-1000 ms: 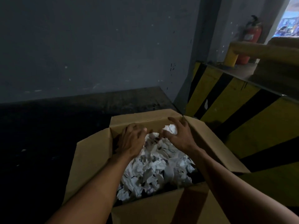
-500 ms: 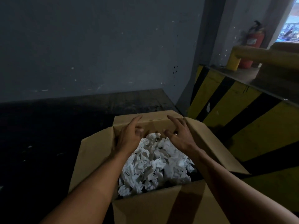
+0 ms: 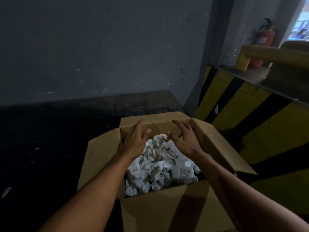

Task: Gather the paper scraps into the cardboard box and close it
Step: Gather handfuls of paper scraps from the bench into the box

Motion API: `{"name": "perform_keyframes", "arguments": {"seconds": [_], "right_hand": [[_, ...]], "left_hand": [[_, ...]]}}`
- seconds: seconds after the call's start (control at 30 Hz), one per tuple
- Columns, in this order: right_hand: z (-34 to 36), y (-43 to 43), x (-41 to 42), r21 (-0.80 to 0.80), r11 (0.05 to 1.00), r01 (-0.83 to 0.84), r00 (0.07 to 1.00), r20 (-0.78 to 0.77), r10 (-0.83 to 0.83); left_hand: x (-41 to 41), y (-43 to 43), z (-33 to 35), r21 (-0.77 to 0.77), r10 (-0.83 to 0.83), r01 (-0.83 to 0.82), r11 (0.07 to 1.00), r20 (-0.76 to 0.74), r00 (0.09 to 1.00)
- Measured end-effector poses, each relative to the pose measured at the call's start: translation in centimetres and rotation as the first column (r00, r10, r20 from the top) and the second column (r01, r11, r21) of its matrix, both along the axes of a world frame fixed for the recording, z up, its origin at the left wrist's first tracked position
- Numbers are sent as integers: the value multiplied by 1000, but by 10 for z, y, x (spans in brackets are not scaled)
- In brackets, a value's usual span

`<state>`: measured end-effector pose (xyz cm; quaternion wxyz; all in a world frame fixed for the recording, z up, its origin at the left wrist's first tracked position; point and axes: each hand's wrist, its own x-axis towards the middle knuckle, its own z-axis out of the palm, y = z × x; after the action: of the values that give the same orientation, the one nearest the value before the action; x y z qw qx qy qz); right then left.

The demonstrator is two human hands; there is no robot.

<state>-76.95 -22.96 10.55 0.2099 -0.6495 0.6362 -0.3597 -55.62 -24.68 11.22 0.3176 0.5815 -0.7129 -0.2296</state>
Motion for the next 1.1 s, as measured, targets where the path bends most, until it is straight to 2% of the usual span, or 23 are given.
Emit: {"name": "perform_keyframes", "arguments": {"seconds": [0.23,0.43,0.63,0.77,0.97,1.1], "right_hand": [[25,0,23,-44,998,-48,997,-62,46],[42,-5,107,-102,979,-178,982,-88,169],[47,4,241,-105,914,-393,919,-85,385],[43,29,349,-68,846,-529,848,-80,524],[22,87,507,-76,768,-636,772,-70,632],[7,127,588,-52,741,-670,742,-37,669]], "left_hand": [[26,13,15,-200,118,-110,974,24,993],[106,36,37,-312,237,-208,927,57,970],[239,97,49,-357,445,-398,845,59,893],[340,155,41,-393,610,-556,733,16,792],[483,249,18,-420,752,-678,603,15,659],[560,303,2,-407,768,-684,605,75,635]]}}
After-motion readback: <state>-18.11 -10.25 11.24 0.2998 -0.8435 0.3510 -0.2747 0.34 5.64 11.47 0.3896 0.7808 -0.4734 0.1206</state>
